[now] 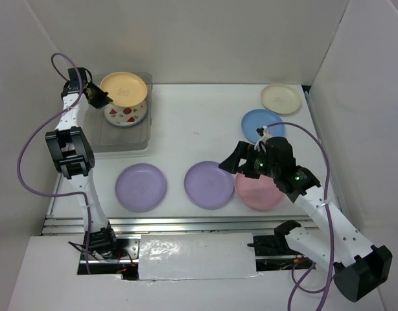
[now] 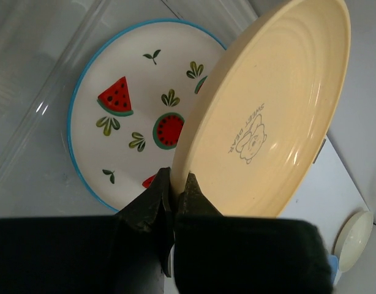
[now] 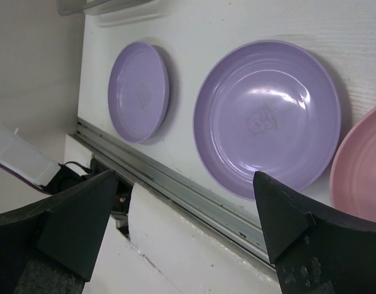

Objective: Place the plates into the plastic bin on the countertop

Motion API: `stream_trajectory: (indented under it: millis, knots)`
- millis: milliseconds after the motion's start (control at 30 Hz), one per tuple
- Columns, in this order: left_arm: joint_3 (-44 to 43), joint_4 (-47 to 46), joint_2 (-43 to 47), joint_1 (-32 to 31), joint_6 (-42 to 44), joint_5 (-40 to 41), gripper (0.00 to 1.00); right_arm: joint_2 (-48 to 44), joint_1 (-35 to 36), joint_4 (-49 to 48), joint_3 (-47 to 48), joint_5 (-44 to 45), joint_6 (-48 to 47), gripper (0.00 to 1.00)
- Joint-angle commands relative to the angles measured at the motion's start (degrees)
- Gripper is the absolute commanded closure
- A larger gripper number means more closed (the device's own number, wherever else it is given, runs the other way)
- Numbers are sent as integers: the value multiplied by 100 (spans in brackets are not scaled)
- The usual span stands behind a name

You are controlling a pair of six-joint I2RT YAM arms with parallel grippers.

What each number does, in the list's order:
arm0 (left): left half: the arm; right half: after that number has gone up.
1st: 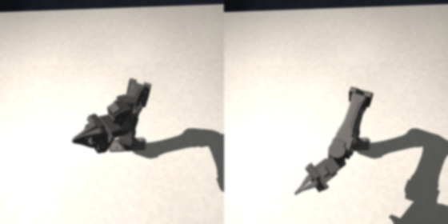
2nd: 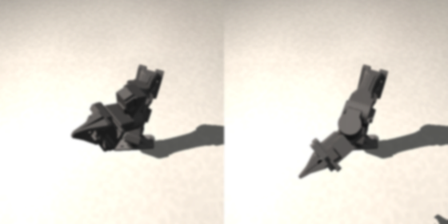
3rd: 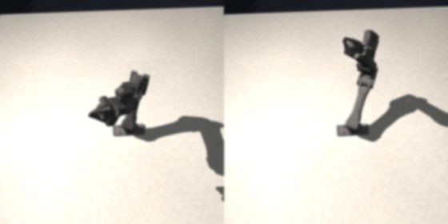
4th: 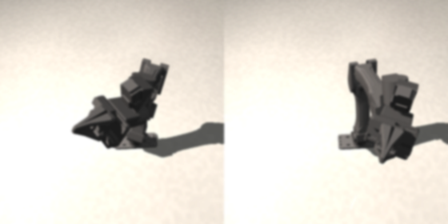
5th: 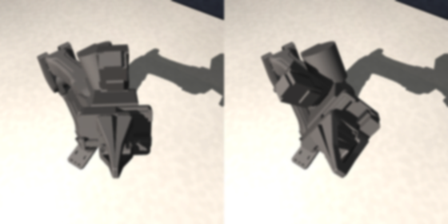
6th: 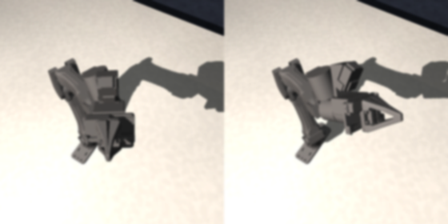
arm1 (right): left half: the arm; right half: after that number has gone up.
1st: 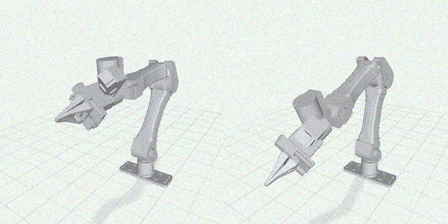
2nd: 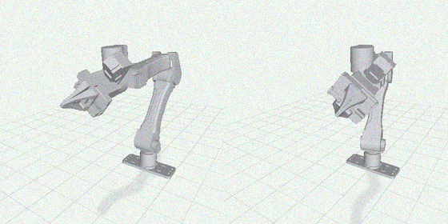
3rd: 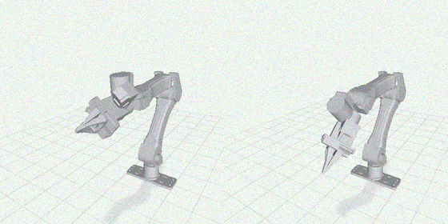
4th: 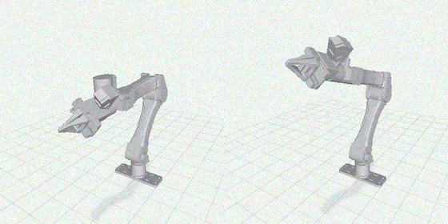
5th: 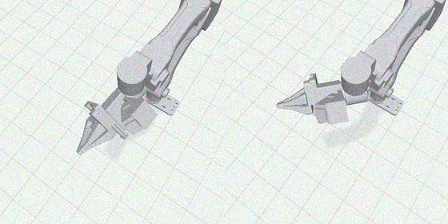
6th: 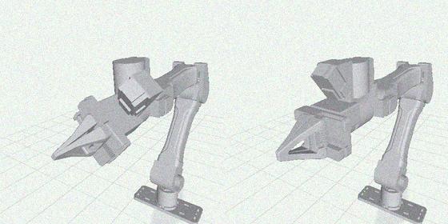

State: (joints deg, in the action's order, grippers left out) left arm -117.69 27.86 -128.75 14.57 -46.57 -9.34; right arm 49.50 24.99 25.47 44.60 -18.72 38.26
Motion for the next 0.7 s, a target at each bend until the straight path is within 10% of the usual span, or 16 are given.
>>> stream_trajectory:
  millis: [0,33,167,500,533,667]
  knots:
    - [-334,158,-159,20,191,170,97,-63,23,-394,-57,-237,-91,0]
    - [-325,176,-194,11,200,178,79,-45,14,-446,-65,-246,-99,0]
    - [-141,167,-212,20,183,170,61,113,76,-605,-92,-378,-47,0]
    - [-184,387,174,29,446,-6,27,613,593,-930,101,-185,76,0]
    - [-236,465,331,20,481,133,1,710,655,-939,232,-150,33,0]
    - [-535,1324,544,81,438,521,1,1516,1077,-982,576,175,-12,0]
